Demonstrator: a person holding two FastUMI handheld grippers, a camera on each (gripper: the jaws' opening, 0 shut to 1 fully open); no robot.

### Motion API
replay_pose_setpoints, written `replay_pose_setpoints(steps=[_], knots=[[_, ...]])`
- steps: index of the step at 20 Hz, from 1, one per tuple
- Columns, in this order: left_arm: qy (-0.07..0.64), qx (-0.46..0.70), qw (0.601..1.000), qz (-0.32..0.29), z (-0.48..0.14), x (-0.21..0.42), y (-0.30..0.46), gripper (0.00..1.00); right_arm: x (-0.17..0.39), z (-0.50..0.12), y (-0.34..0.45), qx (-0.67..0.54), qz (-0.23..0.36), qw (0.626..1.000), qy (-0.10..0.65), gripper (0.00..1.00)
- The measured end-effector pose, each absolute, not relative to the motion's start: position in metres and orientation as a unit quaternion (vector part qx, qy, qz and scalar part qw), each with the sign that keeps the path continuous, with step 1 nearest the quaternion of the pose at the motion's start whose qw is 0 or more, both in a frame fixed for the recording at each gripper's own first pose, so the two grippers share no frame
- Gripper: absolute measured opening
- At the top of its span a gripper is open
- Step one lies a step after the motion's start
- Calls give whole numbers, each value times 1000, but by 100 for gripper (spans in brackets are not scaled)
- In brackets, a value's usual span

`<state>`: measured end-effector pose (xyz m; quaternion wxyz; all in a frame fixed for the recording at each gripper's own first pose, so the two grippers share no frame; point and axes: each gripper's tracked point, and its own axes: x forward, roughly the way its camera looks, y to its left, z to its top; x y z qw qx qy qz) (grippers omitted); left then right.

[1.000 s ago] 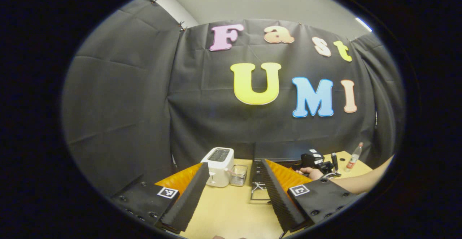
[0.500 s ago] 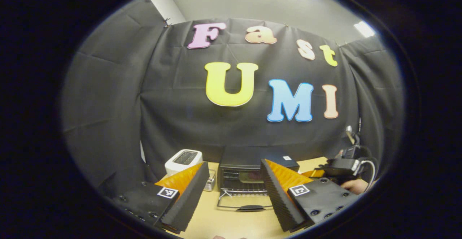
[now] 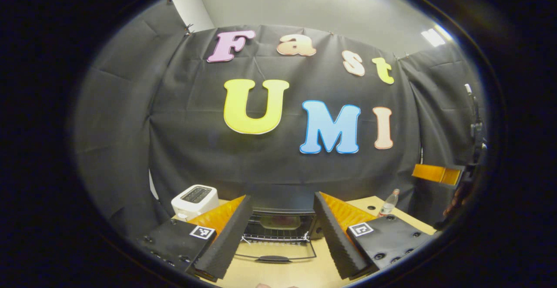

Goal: Open the electric oven with the left hand, put the food in, and close the electric oven.

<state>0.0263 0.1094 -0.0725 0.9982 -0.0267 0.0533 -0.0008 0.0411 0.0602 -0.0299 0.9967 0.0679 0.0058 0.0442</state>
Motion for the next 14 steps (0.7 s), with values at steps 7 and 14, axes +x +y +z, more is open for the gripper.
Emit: replay_pose_setpoints(steps=[7,14], knots=[[133,-26,991,-3,-127,40,96,100,36,-36,29,57,30,998,14,94],[286,-11,958,-19,-234,54,91,96,44,-50,11,42,16,998,38,95]])
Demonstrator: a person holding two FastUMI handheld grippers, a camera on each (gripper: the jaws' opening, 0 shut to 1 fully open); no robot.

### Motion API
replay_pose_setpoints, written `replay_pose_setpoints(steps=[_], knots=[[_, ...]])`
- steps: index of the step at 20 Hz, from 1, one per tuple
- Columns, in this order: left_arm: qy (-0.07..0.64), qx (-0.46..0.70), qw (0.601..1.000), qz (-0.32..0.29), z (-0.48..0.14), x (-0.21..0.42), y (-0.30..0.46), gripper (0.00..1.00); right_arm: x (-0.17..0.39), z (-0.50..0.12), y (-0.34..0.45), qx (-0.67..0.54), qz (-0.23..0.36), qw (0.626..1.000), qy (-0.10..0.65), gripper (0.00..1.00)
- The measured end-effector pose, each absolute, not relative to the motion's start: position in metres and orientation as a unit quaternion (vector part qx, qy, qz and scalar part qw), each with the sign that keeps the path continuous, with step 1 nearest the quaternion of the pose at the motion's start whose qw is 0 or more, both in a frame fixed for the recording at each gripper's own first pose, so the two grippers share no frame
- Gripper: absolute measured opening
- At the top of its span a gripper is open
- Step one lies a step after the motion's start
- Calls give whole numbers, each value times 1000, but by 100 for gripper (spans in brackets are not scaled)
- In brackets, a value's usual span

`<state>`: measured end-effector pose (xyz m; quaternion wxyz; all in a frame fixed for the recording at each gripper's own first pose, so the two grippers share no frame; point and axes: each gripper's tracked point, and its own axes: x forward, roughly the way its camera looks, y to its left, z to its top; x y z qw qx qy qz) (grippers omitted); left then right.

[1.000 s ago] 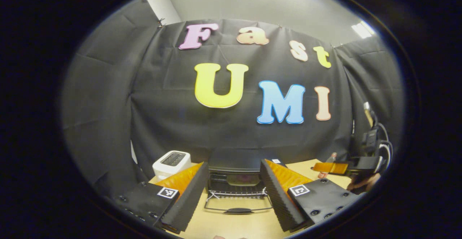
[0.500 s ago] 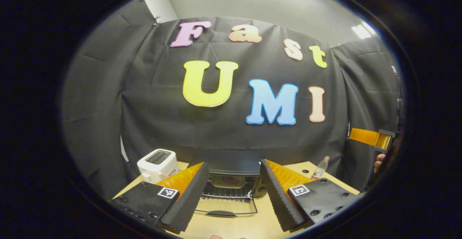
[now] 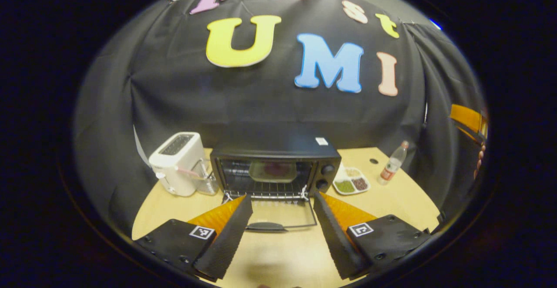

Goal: Open the electric oven with the left hand, put the food in, and close the electric oven.

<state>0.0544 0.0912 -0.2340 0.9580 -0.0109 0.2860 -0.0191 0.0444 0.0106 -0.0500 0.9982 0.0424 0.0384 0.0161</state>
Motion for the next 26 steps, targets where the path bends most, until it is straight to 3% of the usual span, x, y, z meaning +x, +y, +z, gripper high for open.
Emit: replay_pose_setpoints(steps=[2,3,6,17,23,25,26], knots=[[316,1,949,-12,-264,54,95,96,46,-57,4,40,9,998,47,95],[330,4,944,-15,-278,55,94,92,46,-62,-1,40,3,998,54,95],[380,7,924,-26,-318,52,92,100,48,-76,-11,54,-12,995,81,95],[544,33,838,-16,-430,42,110,96,55,-101,-37,53,-49,990,118,95],[570,42,820,-17,-457,50,114,100,57,-110,-42,59,-55,988,130,94],[577,37,816,-12,-464,53,116,96,61,-115,-40,65,-54,987,138,95],[579,27,815,-10,-464,55,116,100,62,-117,-38,64,-52,987,141,95]])
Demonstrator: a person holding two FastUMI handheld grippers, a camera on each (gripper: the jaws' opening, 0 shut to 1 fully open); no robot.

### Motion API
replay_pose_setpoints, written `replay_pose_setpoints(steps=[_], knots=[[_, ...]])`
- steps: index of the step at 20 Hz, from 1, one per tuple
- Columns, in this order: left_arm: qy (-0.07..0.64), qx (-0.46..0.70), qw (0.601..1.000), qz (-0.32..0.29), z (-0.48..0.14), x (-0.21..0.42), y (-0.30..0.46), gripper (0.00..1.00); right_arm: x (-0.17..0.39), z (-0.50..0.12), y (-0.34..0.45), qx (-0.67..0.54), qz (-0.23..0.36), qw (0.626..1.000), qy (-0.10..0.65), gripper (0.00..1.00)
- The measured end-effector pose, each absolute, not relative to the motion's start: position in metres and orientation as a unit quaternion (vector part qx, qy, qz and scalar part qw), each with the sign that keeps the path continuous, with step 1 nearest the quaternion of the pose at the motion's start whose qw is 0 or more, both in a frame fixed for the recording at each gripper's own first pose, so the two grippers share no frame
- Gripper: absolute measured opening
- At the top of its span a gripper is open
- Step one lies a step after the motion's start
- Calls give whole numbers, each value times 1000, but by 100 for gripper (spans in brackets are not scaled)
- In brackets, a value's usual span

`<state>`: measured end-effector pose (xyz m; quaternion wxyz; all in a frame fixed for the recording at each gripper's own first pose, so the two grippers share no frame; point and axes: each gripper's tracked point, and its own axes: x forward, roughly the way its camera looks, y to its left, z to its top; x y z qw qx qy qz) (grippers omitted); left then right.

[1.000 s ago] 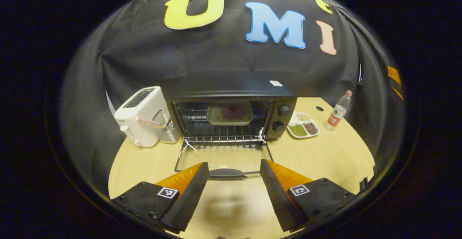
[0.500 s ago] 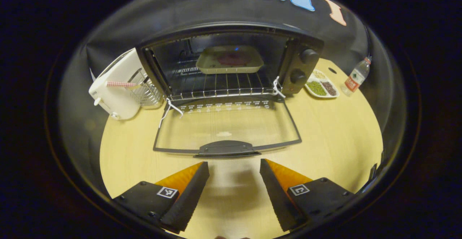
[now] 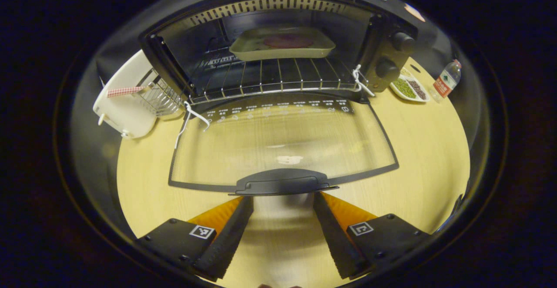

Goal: Open the electric oven with the left hand, put the food in, and close the electric oven.

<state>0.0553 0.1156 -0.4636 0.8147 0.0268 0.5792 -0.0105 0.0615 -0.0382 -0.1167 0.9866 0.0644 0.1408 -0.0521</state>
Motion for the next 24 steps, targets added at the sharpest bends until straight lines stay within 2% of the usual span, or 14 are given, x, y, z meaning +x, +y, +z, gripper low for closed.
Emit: replay_pose_setpoints(steps=[2,4,7,8,9,10,11,18,20,21,24], knots=[[585,8,811,-11,-465,56,116,96,64,-116,-34,62,-48,987,141,95],[588,14,809,-18,-466,56,116,100,64,-118,-29,61,-43,987,142,95],[584,10,812,-13,-460,55,115,92,64,-122,-20,59,-35,987,147,95],[579,13,815,-15,-456,55,115,92,64,-122,-18,57,-33,987,147,95],[574,16,819,-18,-452,55,115,96,65,-122,-17,52,-34,987,148,95],[569,15,822,-20,-446,53,116,92,65,-122,-15,47,-33,987,148,95],[567,9,824,-18,-441,53,115,96,66,-123,-14,45,-33,987,149,95],[535,13,844,-15,-409,54,114,96,67,-125,2,38,-16,987,155,95],[527,10,849,-16,-401,55,113,96,67,-124,4,43,-13,987,155,95],[526,6,850,-15,-398,56,112,92,67,-124,4,45,-13,987,156,95],[521,0,854,-10,-392,59,114,100,67,-125,1,49,-15,986,159,95]])
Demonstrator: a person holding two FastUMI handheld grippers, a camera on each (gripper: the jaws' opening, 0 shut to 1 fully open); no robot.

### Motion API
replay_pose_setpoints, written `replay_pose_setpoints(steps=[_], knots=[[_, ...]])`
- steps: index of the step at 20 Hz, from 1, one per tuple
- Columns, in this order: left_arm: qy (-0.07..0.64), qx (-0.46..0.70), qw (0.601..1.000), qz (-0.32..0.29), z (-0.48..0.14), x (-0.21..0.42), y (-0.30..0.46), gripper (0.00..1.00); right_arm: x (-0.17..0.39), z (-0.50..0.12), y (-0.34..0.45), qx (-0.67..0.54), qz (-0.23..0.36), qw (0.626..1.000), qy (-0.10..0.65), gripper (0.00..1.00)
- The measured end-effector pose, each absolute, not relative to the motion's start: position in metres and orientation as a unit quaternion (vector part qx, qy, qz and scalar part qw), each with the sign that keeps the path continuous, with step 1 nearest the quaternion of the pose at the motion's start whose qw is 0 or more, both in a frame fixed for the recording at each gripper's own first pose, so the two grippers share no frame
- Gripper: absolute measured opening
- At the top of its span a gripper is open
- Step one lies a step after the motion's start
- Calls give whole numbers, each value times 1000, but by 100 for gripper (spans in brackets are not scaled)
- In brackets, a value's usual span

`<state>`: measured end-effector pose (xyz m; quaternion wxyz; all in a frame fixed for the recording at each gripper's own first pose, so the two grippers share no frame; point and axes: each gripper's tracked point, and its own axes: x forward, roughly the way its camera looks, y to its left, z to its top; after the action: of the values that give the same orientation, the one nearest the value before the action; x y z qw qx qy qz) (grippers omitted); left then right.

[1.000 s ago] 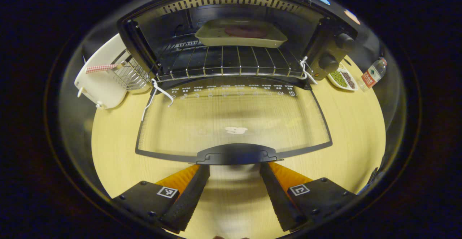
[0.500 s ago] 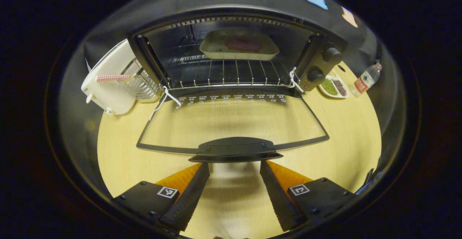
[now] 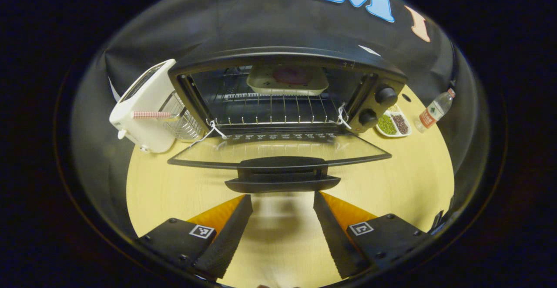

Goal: Open the electric oven with the left hand, put the food in, and close the electric oven.

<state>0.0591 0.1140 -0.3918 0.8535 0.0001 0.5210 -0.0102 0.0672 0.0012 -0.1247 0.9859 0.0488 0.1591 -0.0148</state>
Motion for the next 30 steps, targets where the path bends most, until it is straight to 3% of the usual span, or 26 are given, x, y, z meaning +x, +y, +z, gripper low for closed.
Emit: replay_pose_setpoints(steps=[3,6,9,11,12,15,17,18,21,24,27,30], knots=[[513,2,858,-7,-386,65,114,100,66,-125,-4,49,-19,986,160,95],[509,0,861,-7,-381,70,115,92,64,-126,-8,47,-20,986,162,95],[496,-4,868,-5,-376,79,118,97,63,-122,-11,44,-20,986,160,95],[488,1,873,3,-372,84,124,97,62,-123,-13,42,-17,986,162,95],[485,1,875,6,-369,87,125,92,60,-123,-15,41,-17,986,163,95],[462,-9,887,12,-354,94,123,100,56,-118,-21,38,-17,987,157,95],[429,-13,903,1,-337,103,115,96,55,-111,-23,29,-14,988,149,95],[408,-8,913,-4,-318,102,109,100,56,-106,-24,28,-14,989,142,95],[327,-16,945,-24,-259,98,75,96,59,-84,-19,30,-6,993,118,95],[229,-18,972,-38,-184,87,45,100,60,-54,-11,24,4,996,84,95],[139,-20,989,-39,-102,63,24,100,56,-21,-1,20,11,998,55,95],[91,-17,996,-16,-49,35,22,100,46,6,11,21,20,999,30,95]])
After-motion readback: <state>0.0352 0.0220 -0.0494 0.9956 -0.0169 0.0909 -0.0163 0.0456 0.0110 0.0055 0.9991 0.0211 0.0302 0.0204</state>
